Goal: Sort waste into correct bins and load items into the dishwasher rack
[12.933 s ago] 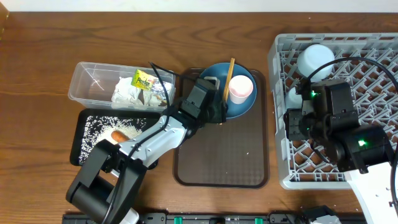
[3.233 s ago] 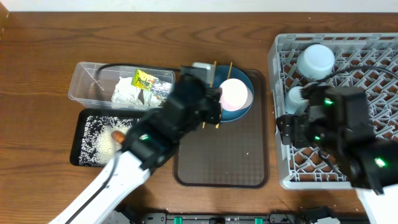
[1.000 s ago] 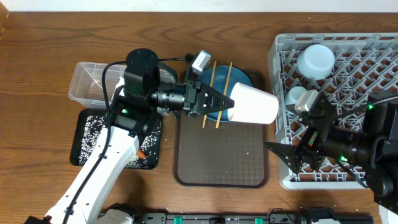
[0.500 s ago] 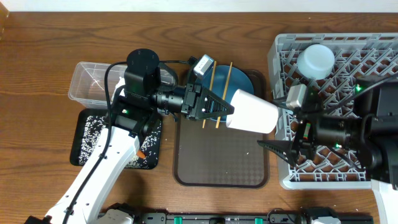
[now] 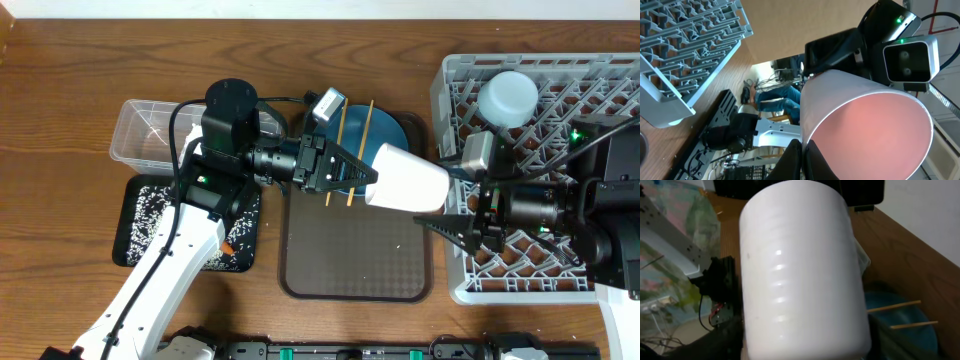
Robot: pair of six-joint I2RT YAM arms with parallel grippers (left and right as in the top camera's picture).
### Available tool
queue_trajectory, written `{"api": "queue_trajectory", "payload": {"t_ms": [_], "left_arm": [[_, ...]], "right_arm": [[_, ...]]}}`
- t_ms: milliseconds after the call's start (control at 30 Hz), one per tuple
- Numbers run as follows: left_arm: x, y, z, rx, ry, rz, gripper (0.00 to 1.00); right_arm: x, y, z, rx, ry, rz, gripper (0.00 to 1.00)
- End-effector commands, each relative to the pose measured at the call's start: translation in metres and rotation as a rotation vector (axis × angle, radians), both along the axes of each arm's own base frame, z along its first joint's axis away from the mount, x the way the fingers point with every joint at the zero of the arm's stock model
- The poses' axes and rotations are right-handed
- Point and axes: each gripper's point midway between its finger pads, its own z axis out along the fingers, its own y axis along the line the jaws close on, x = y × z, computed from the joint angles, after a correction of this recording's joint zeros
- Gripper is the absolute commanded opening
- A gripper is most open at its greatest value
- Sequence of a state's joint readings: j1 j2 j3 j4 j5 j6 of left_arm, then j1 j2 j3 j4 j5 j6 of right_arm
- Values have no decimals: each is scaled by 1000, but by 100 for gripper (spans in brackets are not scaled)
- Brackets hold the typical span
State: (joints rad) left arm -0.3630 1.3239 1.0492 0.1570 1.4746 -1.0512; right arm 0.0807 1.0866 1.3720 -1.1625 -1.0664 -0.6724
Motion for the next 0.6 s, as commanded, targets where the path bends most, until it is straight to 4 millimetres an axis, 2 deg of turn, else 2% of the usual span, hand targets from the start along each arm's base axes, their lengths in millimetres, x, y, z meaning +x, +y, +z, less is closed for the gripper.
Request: {"api": "queue_trajectory", "payload": {"t_ms": [0, 67, 500, 567], "left_arm": [[-1, 0, 2, -3, -11, -1, 6], [-1, 0, 2, -6, -22, -1, 6], [-1, 0, 2, -8, -33, -2, 6], [-1, 0, 2, -8, -33, -2, 7]], "right_arm": [[-6, 2, 11, 28, -23, 22, 68], [-5, 2, 11, 28, -26, 22, 64], [0, 3, 17, 53, -20, 5, 58], [0, 3, 17, 53, -18, 4, 54]]}}
